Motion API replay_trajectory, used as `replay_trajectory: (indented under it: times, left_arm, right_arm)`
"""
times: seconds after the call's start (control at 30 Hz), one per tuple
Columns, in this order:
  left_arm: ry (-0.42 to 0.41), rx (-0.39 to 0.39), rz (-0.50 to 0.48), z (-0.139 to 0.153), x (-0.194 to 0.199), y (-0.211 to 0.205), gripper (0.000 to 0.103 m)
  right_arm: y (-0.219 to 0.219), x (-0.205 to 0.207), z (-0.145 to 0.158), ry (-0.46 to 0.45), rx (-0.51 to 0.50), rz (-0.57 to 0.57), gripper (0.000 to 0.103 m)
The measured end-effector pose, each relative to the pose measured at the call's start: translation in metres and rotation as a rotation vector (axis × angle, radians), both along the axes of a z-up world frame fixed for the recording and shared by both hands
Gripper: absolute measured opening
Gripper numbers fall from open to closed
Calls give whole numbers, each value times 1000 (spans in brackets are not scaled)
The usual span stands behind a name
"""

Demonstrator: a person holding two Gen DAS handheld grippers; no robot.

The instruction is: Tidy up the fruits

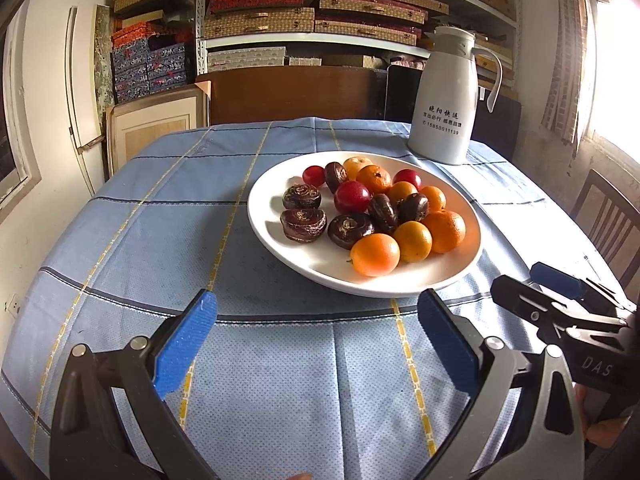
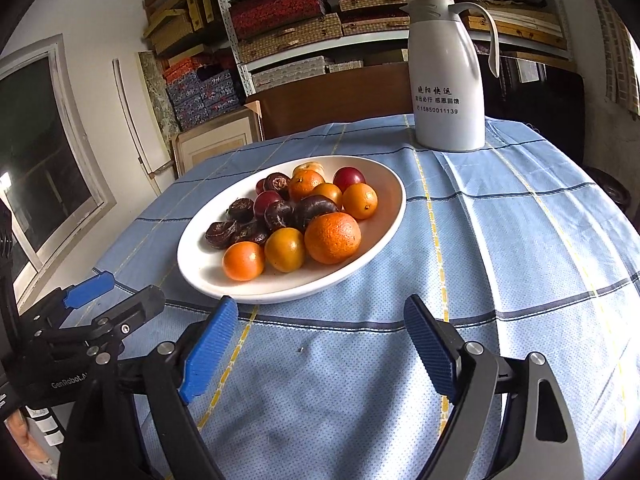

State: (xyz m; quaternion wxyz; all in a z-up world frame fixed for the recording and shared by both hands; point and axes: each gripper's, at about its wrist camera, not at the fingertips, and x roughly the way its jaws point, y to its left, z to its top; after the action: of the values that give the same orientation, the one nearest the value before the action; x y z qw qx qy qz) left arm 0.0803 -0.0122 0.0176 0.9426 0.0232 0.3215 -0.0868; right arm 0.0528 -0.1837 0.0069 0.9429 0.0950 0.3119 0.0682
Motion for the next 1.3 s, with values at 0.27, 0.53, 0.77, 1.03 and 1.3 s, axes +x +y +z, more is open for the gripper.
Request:
replay_trajectory:
  times: [0.27,0.53,0.77,1.03,1.3]
  left_arm:
    - [6,7,-15,0,-1,-3,98]
    - [-42,68,41,4,-4,-6,98]
    - [-57,96,56,5,-6,-7,98]
    - [-53,86,57,5,-5,-6,98]
    - [-50,86,57,5,-5,-6,98]
  right_arm:
    - [0,0,-1,5,-1,-1,86]
    - [2,0,0,3,-23,-1,86]
    - [10,-3,2,-7,-73,3,91]
    - [12,-4,3,-12,-83,3,93]
    - [12,-4,3,-11,-83,3,93]
